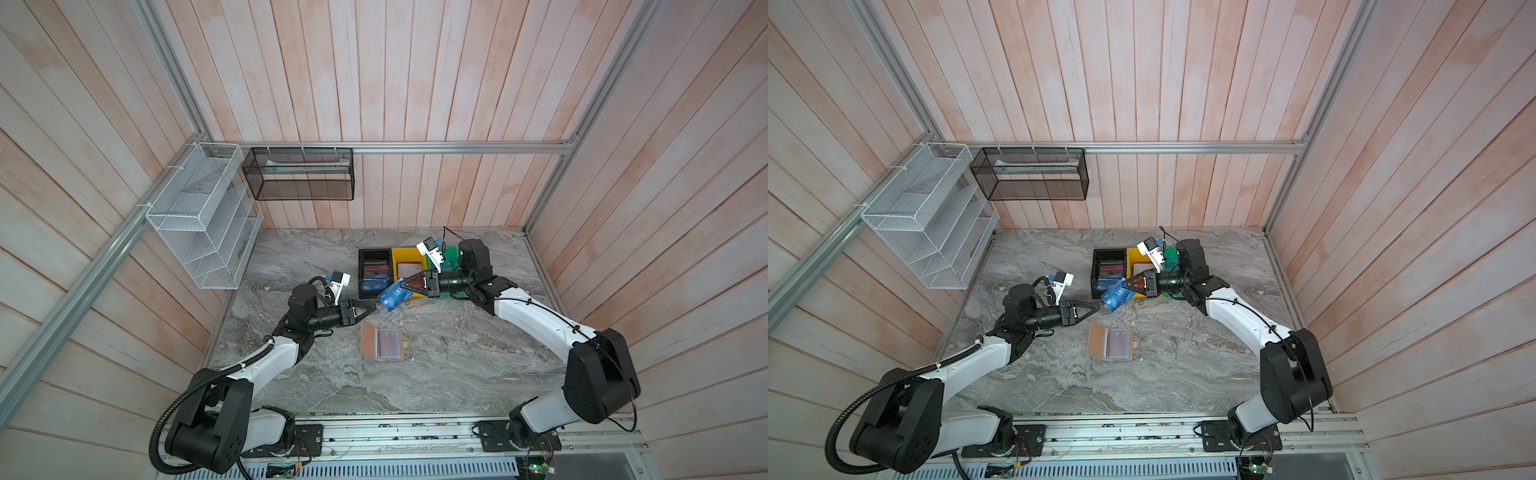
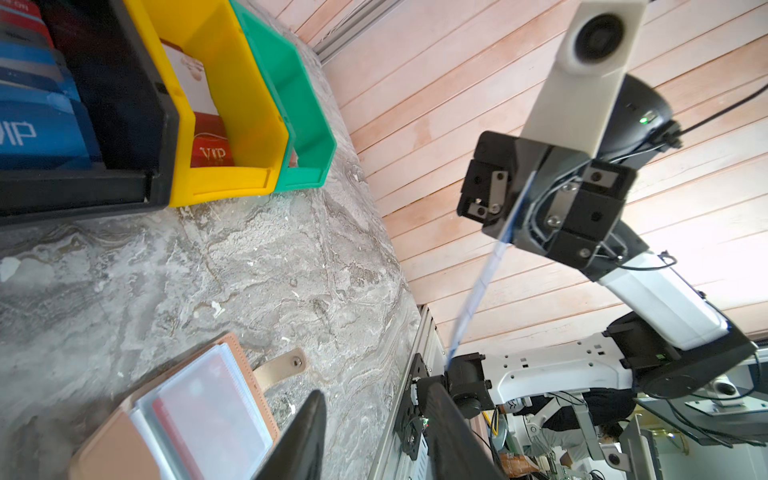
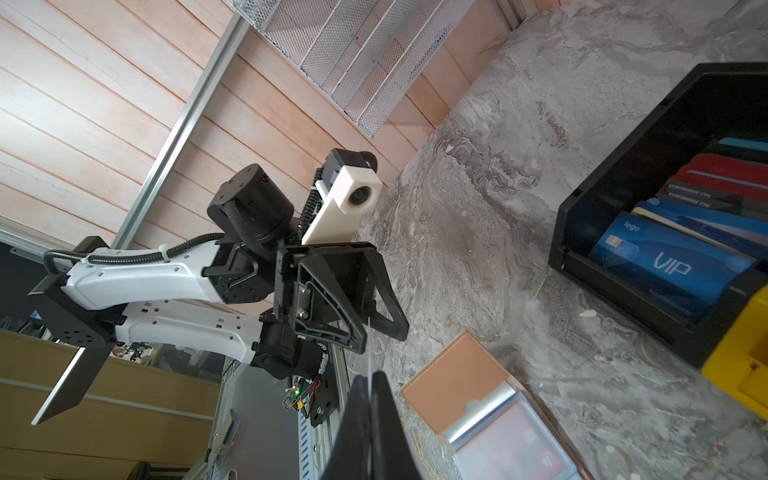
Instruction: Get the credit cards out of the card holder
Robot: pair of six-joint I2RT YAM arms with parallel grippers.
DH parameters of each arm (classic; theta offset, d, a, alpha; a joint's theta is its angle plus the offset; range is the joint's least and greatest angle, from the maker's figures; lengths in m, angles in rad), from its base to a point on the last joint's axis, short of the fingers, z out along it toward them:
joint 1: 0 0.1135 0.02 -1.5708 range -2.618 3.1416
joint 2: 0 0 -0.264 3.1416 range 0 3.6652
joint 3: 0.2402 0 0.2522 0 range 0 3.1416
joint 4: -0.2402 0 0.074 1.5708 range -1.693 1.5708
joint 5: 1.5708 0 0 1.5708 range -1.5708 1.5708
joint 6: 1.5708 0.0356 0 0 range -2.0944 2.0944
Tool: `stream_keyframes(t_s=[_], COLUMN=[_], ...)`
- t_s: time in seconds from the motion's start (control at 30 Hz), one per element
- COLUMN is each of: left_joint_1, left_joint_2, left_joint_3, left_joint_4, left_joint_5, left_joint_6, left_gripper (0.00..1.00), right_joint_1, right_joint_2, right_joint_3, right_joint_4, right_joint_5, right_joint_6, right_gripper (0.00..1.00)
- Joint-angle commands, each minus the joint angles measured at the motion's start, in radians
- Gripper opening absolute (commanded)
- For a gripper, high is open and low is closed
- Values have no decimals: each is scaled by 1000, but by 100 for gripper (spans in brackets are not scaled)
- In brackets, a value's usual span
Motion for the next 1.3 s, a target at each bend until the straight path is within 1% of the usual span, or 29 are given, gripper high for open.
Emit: stream_keyframes(t_s=[0.0,0.23,0.57,0.8,1.27], left_joint_1=[-3,-20,-50,-69,-77], left_joint_2=[-26,-18,48,92,99], left_joint_3=[3,-5,-7,21,30], left_joint_4=[99,151,258,275,288], left_joint_5=[-1,-17,-35,-36,-54], left_joint_6=[-20,-35,-71,-80,-95], left_gripper=[44,44,43,40,35], right_joint_1=[-4,-4,-5,-4,-3], right_joint_2=[-2,24,33,30,28], right_joint_3=[-17,-13,-26,-32,-34], right_joint_4=[80,117,153,154,161], right_joint_5=[14,11,10,14,20], right_joint_6=[54,81,106,103,104], right_gripper=[0,0,0,0,0])
